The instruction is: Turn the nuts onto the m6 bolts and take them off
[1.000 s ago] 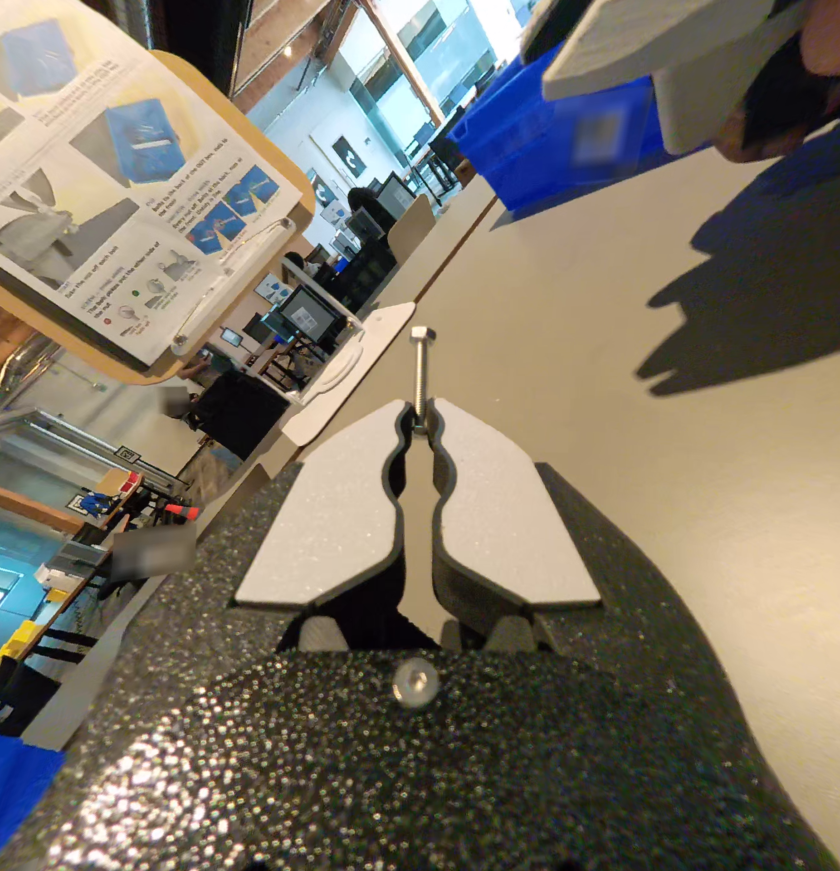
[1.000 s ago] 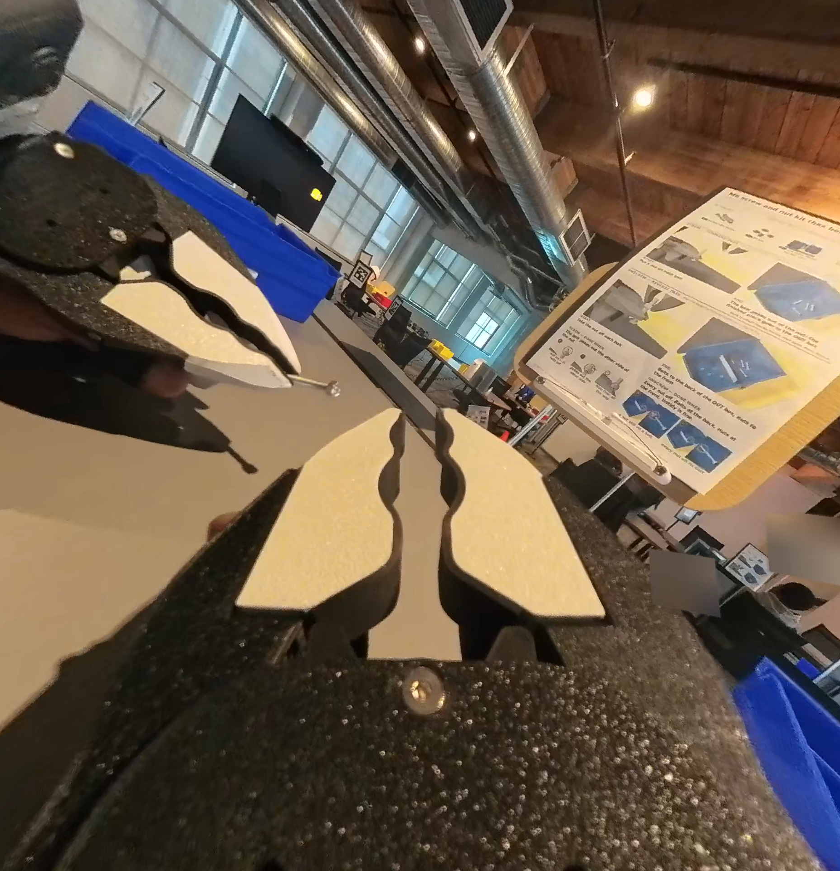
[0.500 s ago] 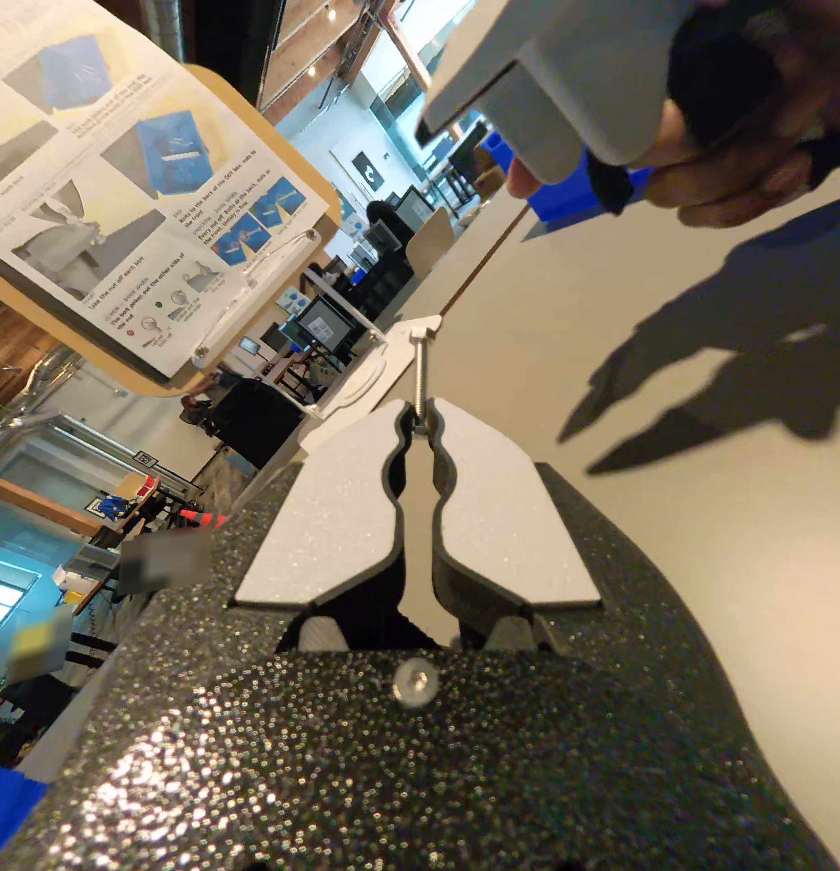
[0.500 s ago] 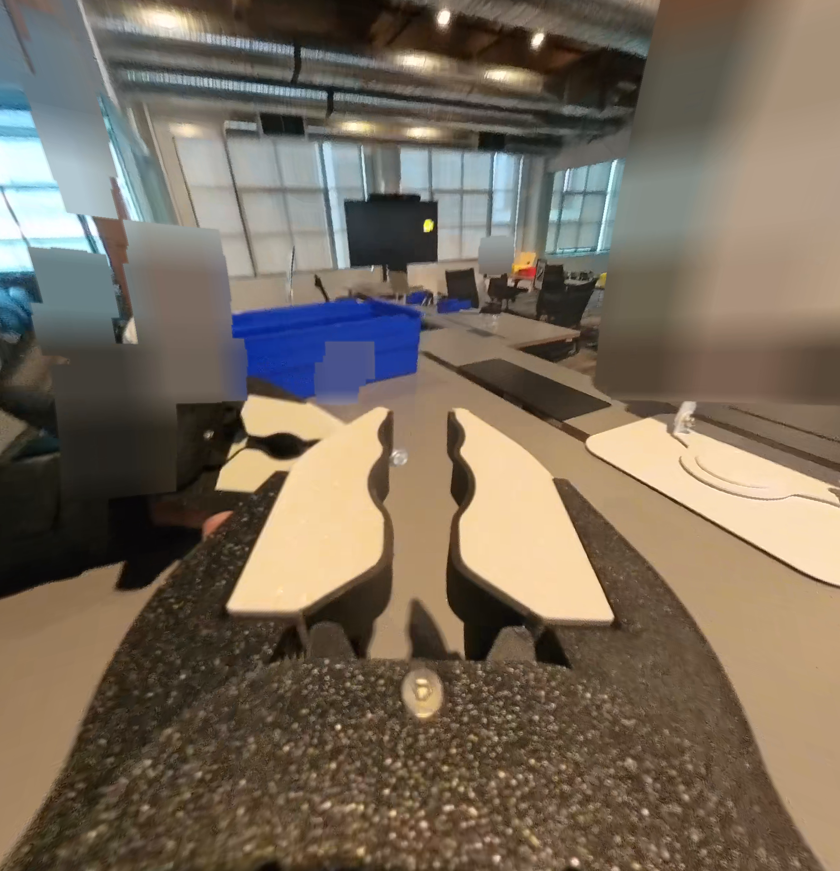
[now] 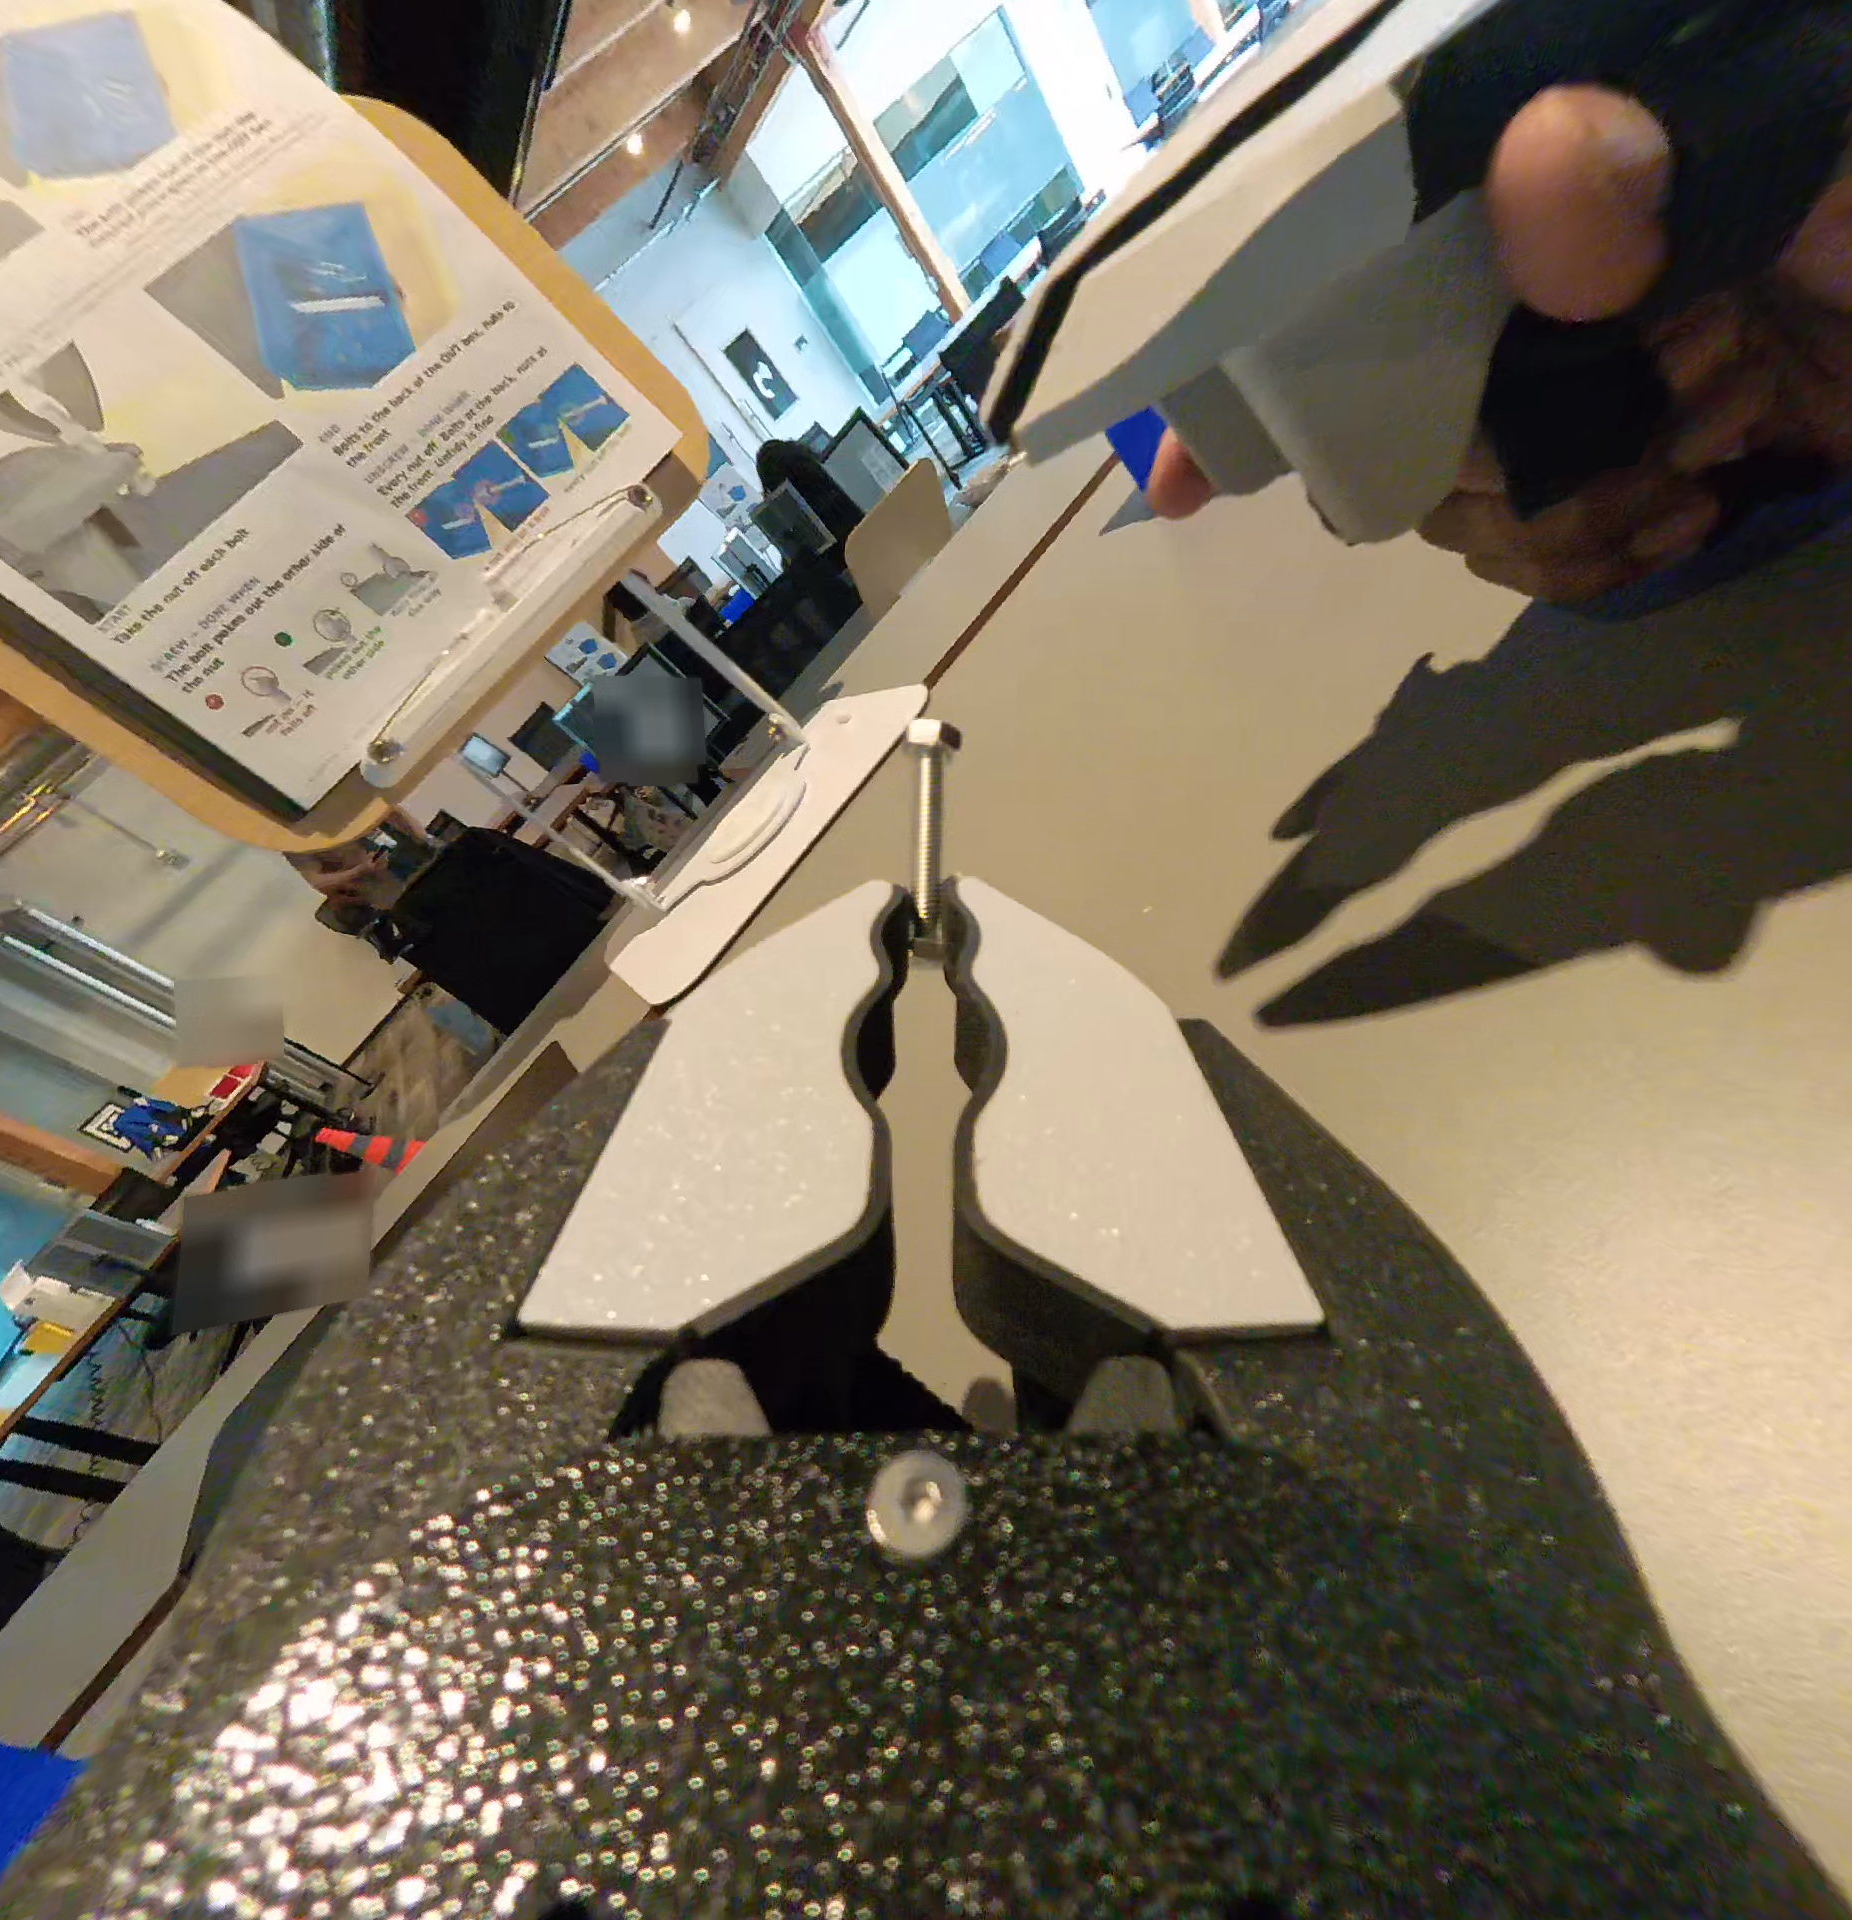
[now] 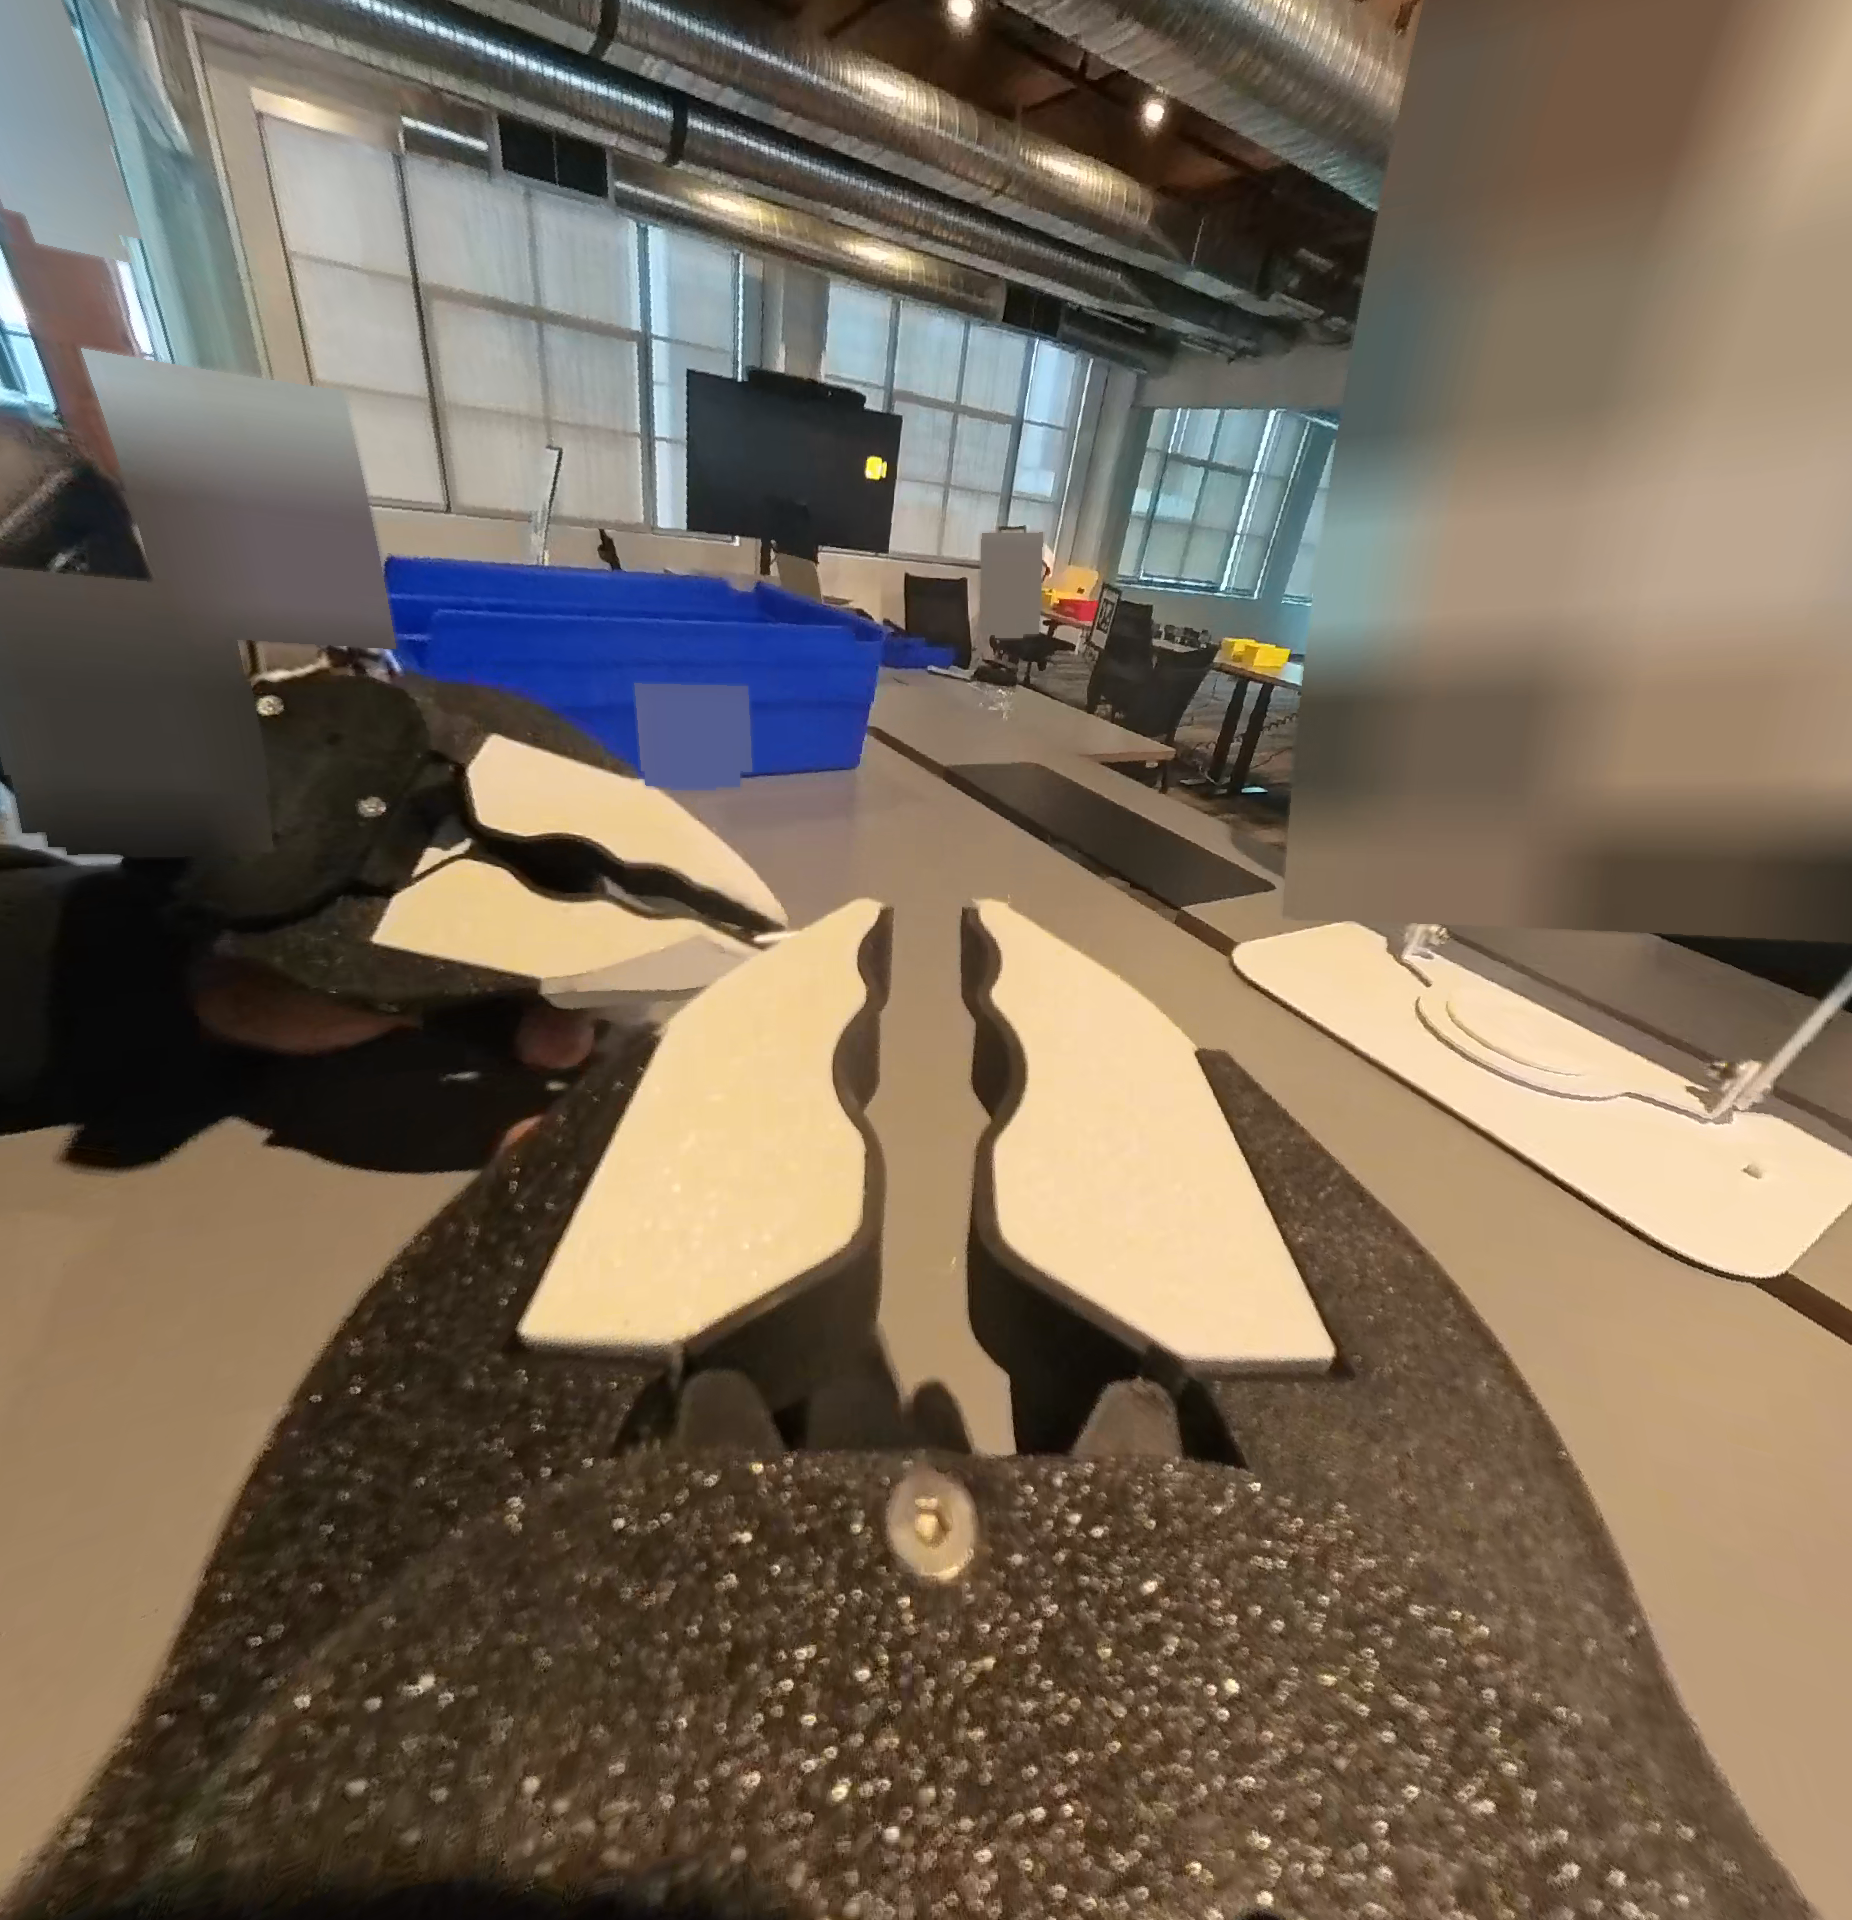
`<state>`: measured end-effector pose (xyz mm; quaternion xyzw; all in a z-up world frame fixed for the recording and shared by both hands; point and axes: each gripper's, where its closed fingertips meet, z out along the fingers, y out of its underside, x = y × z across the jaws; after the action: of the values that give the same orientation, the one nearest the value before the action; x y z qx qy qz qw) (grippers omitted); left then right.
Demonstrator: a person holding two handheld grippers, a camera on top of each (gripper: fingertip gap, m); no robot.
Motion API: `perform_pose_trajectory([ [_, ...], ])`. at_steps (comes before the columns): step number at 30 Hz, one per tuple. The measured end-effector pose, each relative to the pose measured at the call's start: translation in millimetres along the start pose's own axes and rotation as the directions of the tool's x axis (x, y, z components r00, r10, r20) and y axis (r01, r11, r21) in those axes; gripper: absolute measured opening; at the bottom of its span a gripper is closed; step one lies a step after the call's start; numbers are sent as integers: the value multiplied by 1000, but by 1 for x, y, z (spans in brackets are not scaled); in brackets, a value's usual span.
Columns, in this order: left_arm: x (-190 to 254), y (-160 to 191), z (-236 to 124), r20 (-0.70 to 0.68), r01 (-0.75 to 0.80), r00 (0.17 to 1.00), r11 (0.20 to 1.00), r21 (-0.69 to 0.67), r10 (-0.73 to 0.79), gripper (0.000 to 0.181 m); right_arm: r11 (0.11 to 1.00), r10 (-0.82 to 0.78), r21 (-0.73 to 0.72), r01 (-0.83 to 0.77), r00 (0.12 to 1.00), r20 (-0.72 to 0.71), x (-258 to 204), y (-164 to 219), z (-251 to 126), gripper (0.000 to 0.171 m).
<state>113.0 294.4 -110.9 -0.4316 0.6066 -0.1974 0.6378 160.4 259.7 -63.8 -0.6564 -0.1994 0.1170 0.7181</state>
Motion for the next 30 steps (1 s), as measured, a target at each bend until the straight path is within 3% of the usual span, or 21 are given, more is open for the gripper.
perform_pose_trajectory([
  [10, 14, -1, 0, -37, -187, 982, 982, -29, 186, 5, 926, 270, -328, -188, 936, 226, -18, 39, -10, 27],
  [16, 26, -3, 0, -70, -296, 954, 955, -31, 293, 6, 887, 388, -363, -286, 887, 249, -18, 40, -16, 29],
  [27, 48, -18, -3, -140, -335, 930, 940, 62, 340, 6, 856, 429, -431, -286, 858, 282, -36, 49, -12, 29],
  [30, 52, -20, -4, -169, -311, 932, 947, 78, 320, 6, 868, 405, -431, -246, 852, 331, -43, 48, -15, 15],
])
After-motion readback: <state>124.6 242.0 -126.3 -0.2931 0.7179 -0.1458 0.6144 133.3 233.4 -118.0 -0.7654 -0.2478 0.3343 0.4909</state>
